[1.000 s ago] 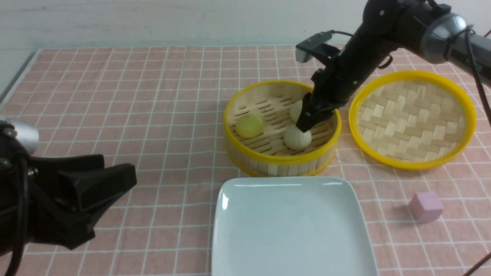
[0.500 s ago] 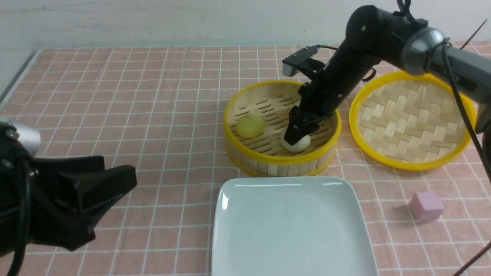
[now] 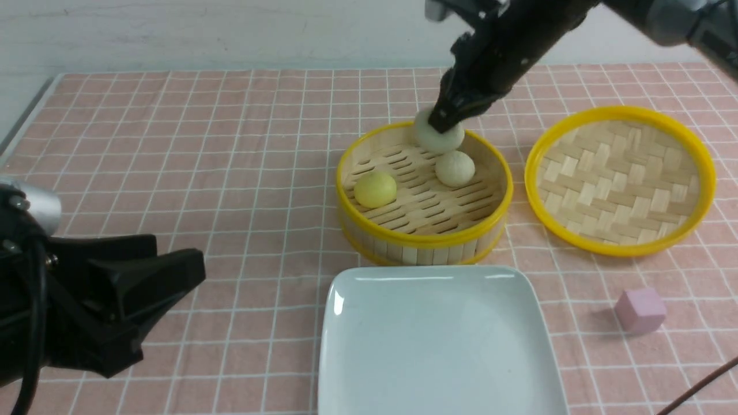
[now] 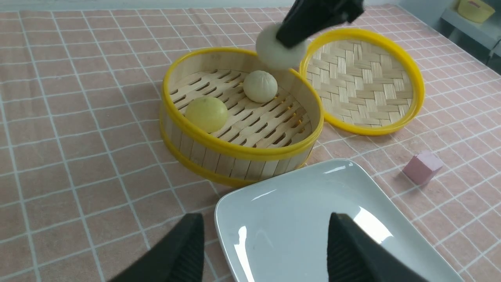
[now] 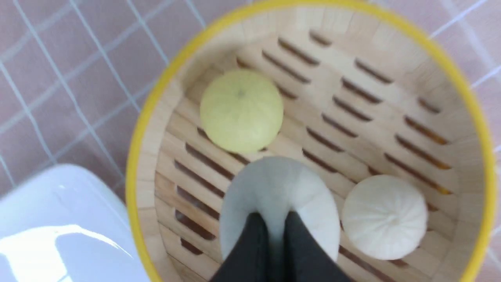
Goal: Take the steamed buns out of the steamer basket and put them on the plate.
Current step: Use the right arm to put the steamed stuffed bun into the plate
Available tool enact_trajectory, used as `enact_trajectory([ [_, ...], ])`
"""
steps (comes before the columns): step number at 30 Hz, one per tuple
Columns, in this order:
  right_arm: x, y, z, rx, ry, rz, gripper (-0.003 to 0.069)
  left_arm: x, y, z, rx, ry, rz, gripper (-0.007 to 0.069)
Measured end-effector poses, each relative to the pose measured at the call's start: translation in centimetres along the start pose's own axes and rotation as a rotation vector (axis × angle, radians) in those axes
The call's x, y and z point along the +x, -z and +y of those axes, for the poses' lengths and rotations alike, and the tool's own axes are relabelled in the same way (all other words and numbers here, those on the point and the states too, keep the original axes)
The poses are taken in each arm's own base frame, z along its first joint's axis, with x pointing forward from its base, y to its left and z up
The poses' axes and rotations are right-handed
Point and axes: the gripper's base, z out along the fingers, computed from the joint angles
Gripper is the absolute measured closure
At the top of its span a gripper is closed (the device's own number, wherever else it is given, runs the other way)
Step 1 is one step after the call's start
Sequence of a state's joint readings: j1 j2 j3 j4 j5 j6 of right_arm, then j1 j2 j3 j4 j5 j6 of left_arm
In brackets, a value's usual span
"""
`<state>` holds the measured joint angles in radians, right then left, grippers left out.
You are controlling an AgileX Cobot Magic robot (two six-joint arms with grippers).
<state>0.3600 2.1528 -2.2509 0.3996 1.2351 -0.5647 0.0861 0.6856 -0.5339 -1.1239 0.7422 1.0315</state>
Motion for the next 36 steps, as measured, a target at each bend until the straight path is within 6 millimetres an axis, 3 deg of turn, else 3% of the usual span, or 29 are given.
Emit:
enact_trajectory([
  [6, -1.3, 7.4, 2.7, 0.034, -0.124, -0.117, 0.0635, 0.0, 0.0, 0.0, -0.003, 0.000, -0.002, 0.0186],
  [9, -0.7, 8.3, 3.4, 0.027, -0.171, -0.105, 0.0635, 0.0, 0.0, 0.0, -0.003, 0.000, -0.002, 0.0186],
  [11, 1.1, 8.5, 4.5, 0.006, -0.219, -0.047, 0.0635, 0.0, 0.0, 0.0, -0.004, 0.000, -0.003, 0.0186],
  [13, 3.9, 7.3, 5.5, -0.030, -0.247, 0.056, 0.0635, 0.0, 0.0, 0.0, -0.005, -0.002, -0.003, 0.0186],
  [15, 5.2, 6.6, 6.1, -0.050, -0.244, 0.107, 0.0635, 0.0, 0.0, 0.0, -0.005, -0.002, -0.003, 0.0186],
  [19, 10.8, 2.0, 8.9, -0.158, -0.196, 0.329, 0.0635, 0.0, 0.0, 0.0, -0.005, -0.002, -0.003, 0.0186],
  [21, 11.7, 0.9, 9.3, -0.167, -0.176, 0.342, 0.0635, 0.0, 0.0, 0.0, -0.005, -0.002, -0.003, 0.0186],
  [23, 13.5, -1.6, 9.3, -0.144, -0.160, 0.336, 0.0635, 0.0, 0.0, 0.0, -0.005, -0.002, -0.003, 0.0186],
  [29, 14.7, -4.5, 8.1, -0.065, -0.093, 0.293, 0.0635, 0.0, 0.0, 0.0, -0.002, -0.002, -0.001, 0.0186],
  [36, 14.5, -4.8, 7.8, -0.038, -0.076, 0.269, 0.0630, 0.0, 0.0, 0.0, 0.001, -0.002, 0.000, 0.0186],
])
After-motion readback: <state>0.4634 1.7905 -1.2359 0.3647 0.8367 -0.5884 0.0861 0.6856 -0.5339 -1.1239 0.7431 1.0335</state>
